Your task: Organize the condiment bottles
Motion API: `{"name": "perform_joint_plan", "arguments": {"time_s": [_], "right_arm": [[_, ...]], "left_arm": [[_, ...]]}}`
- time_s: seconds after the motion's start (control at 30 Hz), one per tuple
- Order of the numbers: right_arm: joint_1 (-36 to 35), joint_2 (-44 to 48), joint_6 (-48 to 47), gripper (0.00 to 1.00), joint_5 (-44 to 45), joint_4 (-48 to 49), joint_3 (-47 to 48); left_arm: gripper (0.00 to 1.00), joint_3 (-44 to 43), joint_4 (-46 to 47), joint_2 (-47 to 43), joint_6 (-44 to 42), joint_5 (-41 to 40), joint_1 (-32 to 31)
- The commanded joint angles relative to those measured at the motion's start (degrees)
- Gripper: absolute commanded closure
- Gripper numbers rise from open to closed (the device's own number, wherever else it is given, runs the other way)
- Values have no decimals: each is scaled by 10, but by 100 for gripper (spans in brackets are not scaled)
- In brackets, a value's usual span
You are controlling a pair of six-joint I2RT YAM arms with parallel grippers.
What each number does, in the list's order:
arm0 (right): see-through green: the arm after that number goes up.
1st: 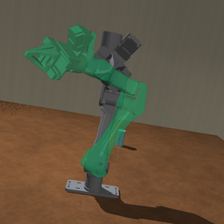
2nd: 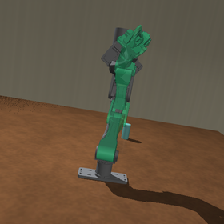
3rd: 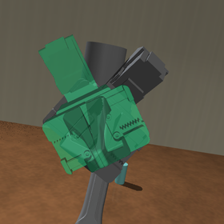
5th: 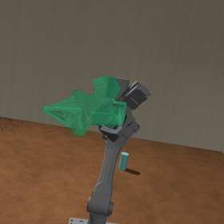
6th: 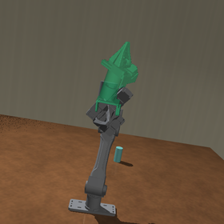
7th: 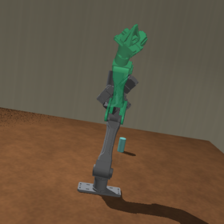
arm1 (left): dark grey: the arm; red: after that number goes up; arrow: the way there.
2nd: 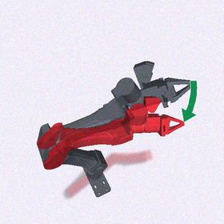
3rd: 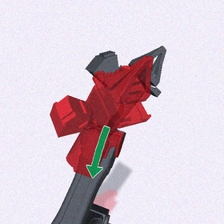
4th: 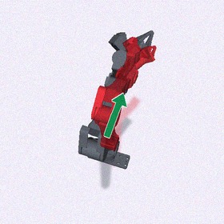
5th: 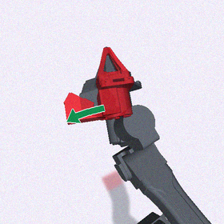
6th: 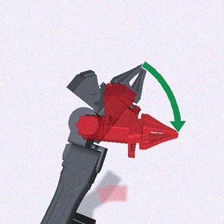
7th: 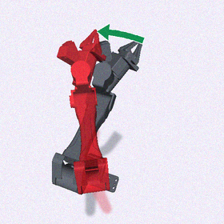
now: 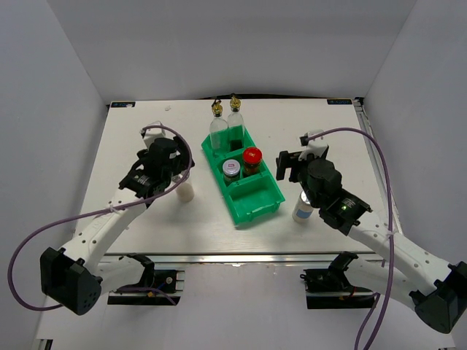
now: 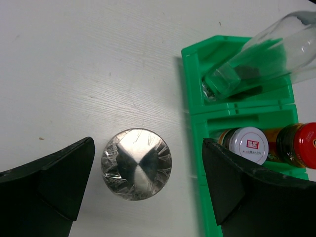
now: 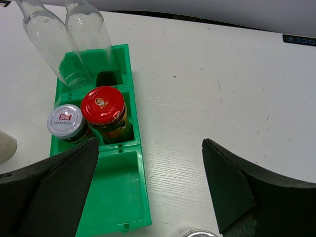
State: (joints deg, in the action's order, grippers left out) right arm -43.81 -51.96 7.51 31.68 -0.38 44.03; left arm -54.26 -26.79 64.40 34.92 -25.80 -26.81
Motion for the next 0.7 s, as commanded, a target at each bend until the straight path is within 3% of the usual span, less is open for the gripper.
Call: {"name": "perform_joint_plan", "arguments": {"time_s": [0.0,0.33,0.67], "right_arm": [[7,0,3,11,-4,29,-4],[21,-1,-2,11,-21,32,-11],[29,1,0,11,-22,28,-11]], "left_arm": [[2,-30,-35,-2,-5,-54,-3],[2,2,5,34,-21,18,-3],[2,8,-5,59,-22,7,-4]]}}
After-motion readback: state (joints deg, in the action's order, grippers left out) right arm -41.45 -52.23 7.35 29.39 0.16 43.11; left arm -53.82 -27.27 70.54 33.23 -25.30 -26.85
